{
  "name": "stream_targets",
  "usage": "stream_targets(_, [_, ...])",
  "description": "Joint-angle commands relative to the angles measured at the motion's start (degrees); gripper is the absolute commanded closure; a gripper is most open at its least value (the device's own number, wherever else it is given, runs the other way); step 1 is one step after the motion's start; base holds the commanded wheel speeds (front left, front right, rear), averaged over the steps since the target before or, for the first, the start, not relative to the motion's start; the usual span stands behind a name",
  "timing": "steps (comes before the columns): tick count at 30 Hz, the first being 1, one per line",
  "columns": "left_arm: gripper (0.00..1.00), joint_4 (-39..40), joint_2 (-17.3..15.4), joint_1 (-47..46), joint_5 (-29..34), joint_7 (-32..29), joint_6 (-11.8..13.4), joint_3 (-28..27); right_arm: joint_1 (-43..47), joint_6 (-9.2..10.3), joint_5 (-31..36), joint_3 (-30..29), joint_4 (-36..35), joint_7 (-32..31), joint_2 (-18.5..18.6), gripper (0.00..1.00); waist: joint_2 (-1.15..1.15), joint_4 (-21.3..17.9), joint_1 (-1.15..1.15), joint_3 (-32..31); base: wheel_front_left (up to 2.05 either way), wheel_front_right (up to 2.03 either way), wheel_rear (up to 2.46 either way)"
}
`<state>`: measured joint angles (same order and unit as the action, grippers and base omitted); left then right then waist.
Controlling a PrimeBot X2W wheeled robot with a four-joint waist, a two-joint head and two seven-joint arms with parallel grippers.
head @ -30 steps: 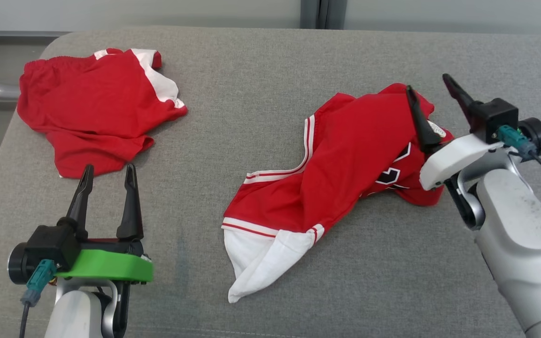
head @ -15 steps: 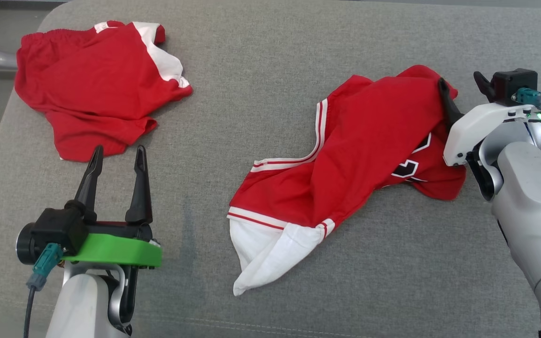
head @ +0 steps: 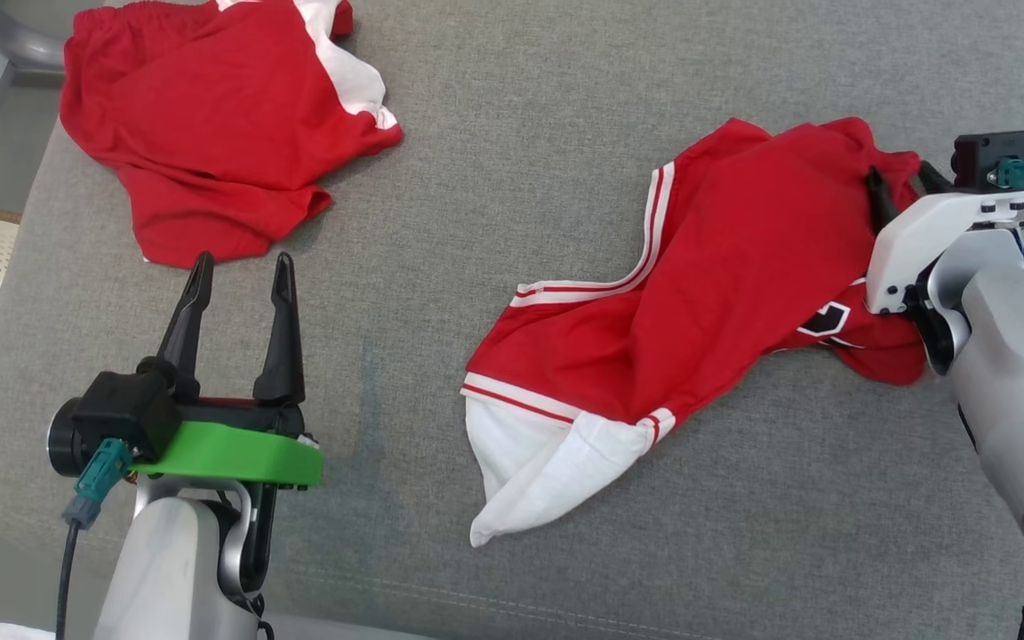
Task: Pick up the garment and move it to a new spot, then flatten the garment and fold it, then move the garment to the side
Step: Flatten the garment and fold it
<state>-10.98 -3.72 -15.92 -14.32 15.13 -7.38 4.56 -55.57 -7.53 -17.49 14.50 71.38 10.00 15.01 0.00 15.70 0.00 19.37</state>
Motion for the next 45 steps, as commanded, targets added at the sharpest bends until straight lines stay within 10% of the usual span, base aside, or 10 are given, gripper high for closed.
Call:
stream_targets(1, [0.0,-0.08,0.15,-0.6,-0.27,0.03,-0.17,-0.09,-0.21,0.09,0.13,0.01,0.33,1.34,0.2,1.0,0.0,0.3,0.0,0.2,0.0,0.0,0.0])
stream_targets(14, [0.0,-0.72,-0.01,2.22,0.88,0.03,-0.17,-1.5,3.99,0.08,0.37,0.26,-8.51,5.22,-0.34,1.0,0.0,-4.15,0.0,-4.88,0.0,0.0,0.0])
stream_targets(28, [0.0,-0.64,-0.5,7.57,1.79,0.03,-0.17,-4.3,28.02,0.08,-2.11,-3.36,-36.8,5.21,0.46,1.0,0.0,-12.2,0.0,-10.31,0.0,0.0,0.0])
stream_targets(40, [0.0,-0.56,-0.57,9.02,1.82,0.03,-0.18,-4.5,48.88,0.08,-4.95,-15.47,-47.38,5.22,-3.1,1.0,0.0,-14.01,0.0,-12.04,0.0,0.0,0.0])
stream_targets(42, [0.0,-0.51,-0.61,9.3,1.71,0.03,-0.18,-4.82,50.42,0.08,-4.38,-17.03,-48.52,5.22,-3.8,0.0,0.0,-14.34,0.0,-12.25,0.0,0.0,0.0])
stream_targets(45, [0.0,-0.52,-0.76,9.7,1.67,0.03,-0.18,-5.14,51.63,0.08,-3.48,-18.31,-49.91,5.22,-4.87,0.0,0.0,-14.76,0.0,-12.56,0.0,0.0,0.0])
